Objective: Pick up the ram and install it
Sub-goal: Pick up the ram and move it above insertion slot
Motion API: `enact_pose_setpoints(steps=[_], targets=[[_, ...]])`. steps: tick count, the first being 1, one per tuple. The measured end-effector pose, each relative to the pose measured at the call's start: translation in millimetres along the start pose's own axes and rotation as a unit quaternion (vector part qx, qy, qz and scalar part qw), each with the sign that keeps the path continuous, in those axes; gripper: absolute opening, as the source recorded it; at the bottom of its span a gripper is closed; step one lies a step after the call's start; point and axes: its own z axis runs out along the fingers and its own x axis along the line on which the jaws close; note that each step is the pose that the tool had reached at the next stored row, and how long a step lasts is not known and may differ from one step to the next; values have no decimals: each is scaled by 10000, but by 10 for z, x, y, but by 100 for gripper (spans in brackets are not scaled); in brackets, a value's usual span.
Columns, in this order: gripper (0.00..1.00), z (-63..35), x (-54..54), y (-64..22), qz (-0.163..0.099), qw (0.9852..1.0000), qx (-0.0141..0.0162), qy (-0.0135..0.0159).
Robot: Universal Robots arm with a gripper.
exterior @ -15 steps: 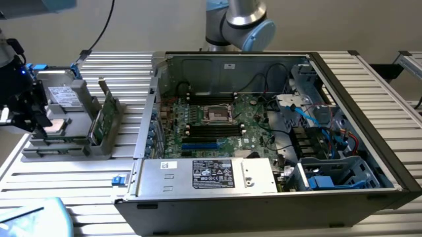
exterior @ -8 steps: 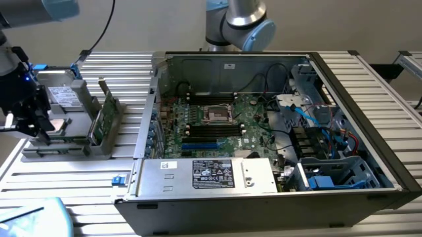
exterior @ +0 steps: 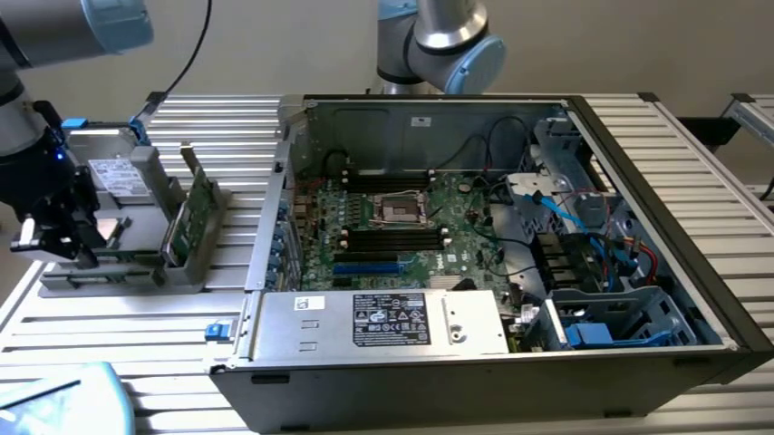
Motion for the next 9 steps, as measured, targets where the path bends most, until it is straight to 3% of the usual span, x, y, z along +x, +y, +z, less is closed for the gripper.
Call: enact_pose_setpoints(steps=[9], targets=[[39, 163, 31, -11, -13, 10000, 0, 1]])
